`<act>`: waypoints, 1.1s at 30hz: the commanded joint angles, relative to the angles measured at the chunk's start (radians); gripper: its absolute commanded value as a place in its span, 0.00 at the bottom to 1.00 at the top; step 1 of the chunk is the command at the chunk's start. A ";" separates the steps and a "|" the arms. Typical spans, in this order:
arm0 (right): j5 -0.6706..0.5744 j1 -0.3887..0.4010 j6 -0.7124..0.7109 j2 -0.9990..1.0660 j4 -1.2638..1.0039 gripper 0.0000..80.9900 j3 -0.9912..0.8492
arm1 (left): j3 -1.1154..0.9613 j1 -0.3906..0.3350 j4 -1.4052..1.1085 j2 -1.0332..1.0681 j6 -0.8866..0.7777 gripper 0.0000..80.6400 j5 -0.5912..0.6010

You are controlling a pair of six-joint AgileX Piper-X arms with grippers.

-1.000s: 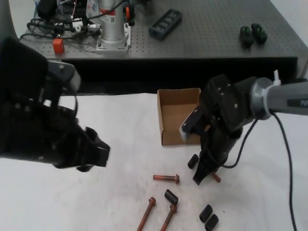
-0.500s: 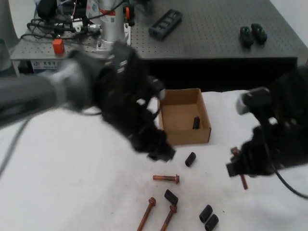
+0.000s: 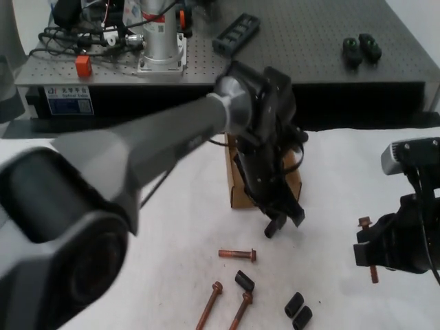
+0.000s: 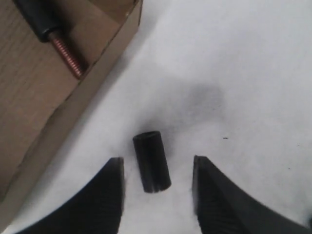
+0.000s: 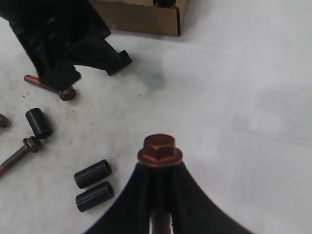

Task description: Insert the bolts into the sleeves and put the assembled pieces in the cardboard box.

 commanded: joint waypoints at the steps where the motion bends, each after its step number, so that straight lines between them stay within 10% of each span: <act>1: -0.010 -0.006 0.005 -0.011 -0.017 0.01 -0.002 | -0.062 -0.007 0.029 0.045 0.017 0.41 -0.017; 8: -0.010 -0.006 0.005 -0.011 -0.017 0.01 -0.002 | -0.062 -0.007 0.047 0.070 0.017 0.36 -0.017; 14: -0.010 -0.006 0.008 -0.011 -0.017 0.01 -0.002 | -0.062 -0.007 0.042 0.073 0.020 0.01 -0.013; 25: -0.115 -0.006 0.142 -0.040 -0.186 0.01 -0.002 | 0.013 0.026 0.032 -0.130 -0.070 0.01 0.055; 33: -0.332 0.001 0.482 -0.090 -0.617 0.01 0.049 | 0.674 0.067 -0.509 -0.597 -0.181 0.01 0.182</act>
